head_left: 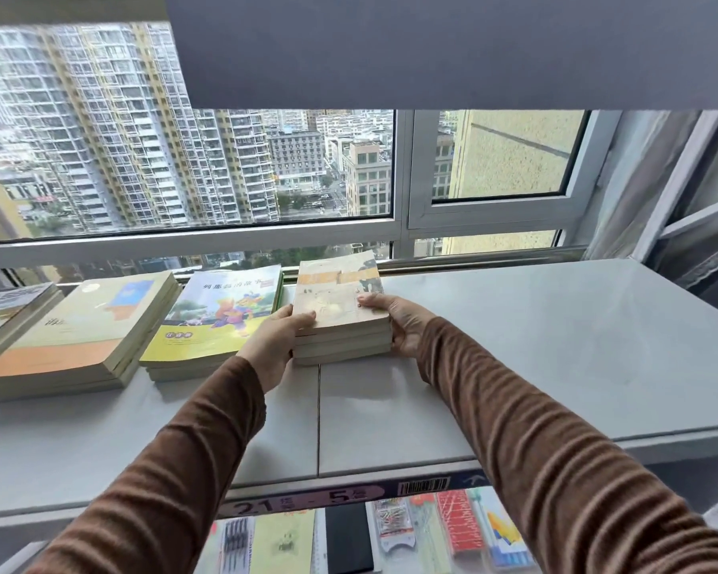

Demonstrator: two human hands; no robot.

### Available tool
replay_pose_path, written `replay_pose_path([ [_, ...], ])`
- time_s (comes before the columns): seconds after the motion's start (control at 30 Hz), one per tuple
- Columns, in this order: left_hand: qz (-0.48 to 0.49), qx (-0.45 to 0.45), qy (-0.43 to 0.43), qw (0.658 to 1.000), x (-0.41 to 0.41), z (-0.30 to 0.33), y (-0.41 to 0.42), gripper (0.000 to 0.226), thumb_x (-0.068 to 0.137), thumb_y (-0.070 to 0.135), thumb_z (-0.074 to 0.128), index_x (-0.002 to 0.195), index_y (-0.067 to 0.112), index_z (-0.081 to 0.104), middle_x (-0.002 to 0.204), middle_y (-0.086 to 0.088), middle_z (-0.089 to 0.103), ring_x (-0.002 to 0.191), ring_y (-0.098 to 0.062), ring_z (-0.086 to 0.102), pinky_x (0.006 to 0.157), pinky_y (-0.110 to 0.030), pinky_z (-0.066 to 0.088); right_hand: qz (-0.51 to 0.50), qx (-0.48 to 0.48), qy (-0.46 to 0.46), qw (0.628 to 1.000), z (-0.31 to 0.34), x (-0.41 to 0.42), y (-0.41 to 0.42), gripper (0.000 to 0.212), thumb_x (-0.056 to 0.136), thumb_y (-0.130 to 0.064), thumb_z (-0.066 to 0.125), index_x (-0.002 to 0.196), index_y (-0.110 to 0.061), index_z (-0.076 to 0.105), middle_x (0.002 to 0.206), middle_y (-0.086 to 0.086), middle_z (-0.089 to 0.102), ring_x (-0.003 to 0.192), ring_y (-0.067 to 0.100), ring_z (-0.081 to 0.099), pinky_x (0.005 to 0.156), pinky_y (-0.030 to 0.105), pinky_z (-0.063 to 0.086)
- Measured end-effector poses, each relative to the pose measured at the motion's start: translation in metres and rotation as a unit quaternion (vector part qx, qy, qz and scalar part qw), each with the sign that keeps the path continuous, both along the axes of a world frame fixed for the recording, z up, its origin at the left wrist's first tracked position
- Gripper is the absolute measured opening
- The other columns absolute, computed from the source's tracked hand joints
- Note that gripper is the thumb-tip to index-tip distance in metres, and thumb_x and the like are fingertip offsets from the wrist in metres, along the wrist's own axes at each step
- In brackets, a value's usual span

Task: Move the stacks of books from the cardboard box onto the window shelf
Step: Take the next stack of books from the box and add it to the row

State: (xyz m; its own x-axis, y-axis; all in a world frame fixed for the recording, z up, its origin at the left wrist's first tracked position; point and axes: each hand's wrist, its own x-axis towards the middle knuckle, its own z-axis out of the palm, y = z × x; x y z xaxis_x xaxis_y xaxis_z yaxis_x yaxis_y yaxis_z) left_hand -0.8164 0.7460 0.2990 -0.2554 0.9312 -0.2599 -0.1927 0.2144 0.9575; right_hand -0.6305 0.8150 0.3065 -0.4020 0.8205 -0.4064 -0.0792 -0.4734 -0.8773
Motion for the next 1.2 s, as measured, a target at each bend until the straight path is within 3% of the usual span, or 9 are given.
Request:
replay_pose_path([
  [0.1,-0.003,0.003,0.025,1.000,-0.001,-0.005,0.005,0.063,0.098,0.010,0.059,0.156,0.010,0.035,0.147,-0.010,0.057,0.131,-0.026,0.057,0.115,-0.040,0.041,-0.001,0.000,-0.018,1.000,0.001,-0.006,0.003,0.011,0.087,-0.024,0.070,0.085,-0.014,0.068,0.064,0.006,0.072,0.053,0.019,0.066,0.056,0.029,0.058],
  [0.2,0.000,0.006,0.040,0.999,-0.001,-0.007,0.006,0.063,0.098,0.012,0.058,0.157,0.011,0.034,0.148,-0.010,0.055,0.135,-0.028,0.054,0.118,-0.046,0.039,0.000,0.032,-0.079,0.996,0.003,-0.005,0.007,0.029,0.085,-0.040,0.073,0.099,-0.015,0.069,0.076,0.007,0.071,0.060,0.019,0.067,0.069,0.034,0.060],
  [0.33,-0.009,0.019,0.066,0.998,0.005,-0.007,0.003,0.057,0.101,0.012,0.055,0.155,0.012,0.036,0.146,-0.008,0.058,0.133,-0.026,0.056,0.117,-0.045,0.040,0.034,0.118,-0.246,0.961,0.010,0.014,0.014,0.056,0.079,-0.068,0.064,0.096,-0.015,0.068,0.085,0.008,0.061,0.073,0.023,0.064,0.061,0.032,0.060],
  [0.5,-0.026,0.045,0.160,0.986,0.014,0.004,-0.006,0.055,0.103,0.013,0.054,0.155,0.009,0.034,0.138,0.002,0.052,0.116,-0.013,0.052,0.090,-0.014,0.041,-0.003,0.179,-0.302,0.936,0.008,0.033,0.000,0.065,0.088,-0.056,0.063,0.125,-0.002,0.064,0.110,0.013,0.061,0.090,0.023,0.057,0.063,0.031,0.053],
  [0.57,-0.017,0.084,0.262,0.961,0.016,0.013,-0.012,0.057,0.103,0.015,0.054,0.155,0.007,0.033,0.140,0.001,0.049,0.120,-0.008,0.046,0.089,-0.008,0.038,-0.040,0.218,-0.266,0.938,0.005,0.039,-0.016,0.046,0.092,-0.045,0.064,0.119,-0.008,0.067,0.117,0.017,0.068,0.094,0.021,0.056,0.061,0.023,0.047],
  [0.67,-0.028,0.168,0.457,0.873,0.026,0.027,-0.024,0.065,0.101,0.021,0.058,0.158,0.008,0.030,0.163,-0.009,0.034,0.150,-0.020,0.030,0.122,-0.031,0.022,-0.120,0.287,-0.201,0.929,0.007,0.053,-0.045,0.023,0.094,-0.026,0.066,0.109,-0.009,0.071,0.099,0.001,0.073,0.095,0.018,0.061,0.071,0.014,0.047],
  [0.73,-0.061,0.215,0.517,0.826,0.039,0.033,-0.030,0.063,0.098,0.024,0.063,0.155,0.012,0.038,0.163,-0.011,0.036,0.153,-0.023,0.027,0.125,-0.037,0.019,-0.147,0.327,-0.210,0.910,0.008,0.065,-0.066,0.024,0.094,-0.022,0.065,0.113,-0.008,0.071,0.106,0.005,0.073,0.099,0.019,0.065,0.088,0.023,0.051],
  [0.9,-0.172,0.279,0.564,0.758,0.100,0.033,-0.039,0.044,0.094,0.026,0.067,0.136,0.015,0.062,0.151,-0.008,0.054,0.142,-0.026,0.044,0.116,-0.034,0.030,-0.202,0.429,-0.424,0.772,-0.005,0.120,-0.117,0.024,0.093,-0.029,0.063,0.113,-0.019,0.071,0.112,0.004,0.066,0.108,0.020,0.060,0.094,0.033,0.046],
  [1.2,-0.345,0.354,0.523,0.695,0.264,-0.006,-0.110,0.033,0.095,0.032,0.063,0.127,0.024,0.067,0.132,-0.001,0.067,0.125,-0.025,0.057,0.101,-0.035,0.044,-0.314,0.347,-0.535,0.704,-0.043,0.260,-0.264,0.020,0.092,-0.026,0.064,0.108,-0.017,0.072,0.108,0.002,0.068,0.107,0.023,0.059,0.092,0.033,0.046],
])
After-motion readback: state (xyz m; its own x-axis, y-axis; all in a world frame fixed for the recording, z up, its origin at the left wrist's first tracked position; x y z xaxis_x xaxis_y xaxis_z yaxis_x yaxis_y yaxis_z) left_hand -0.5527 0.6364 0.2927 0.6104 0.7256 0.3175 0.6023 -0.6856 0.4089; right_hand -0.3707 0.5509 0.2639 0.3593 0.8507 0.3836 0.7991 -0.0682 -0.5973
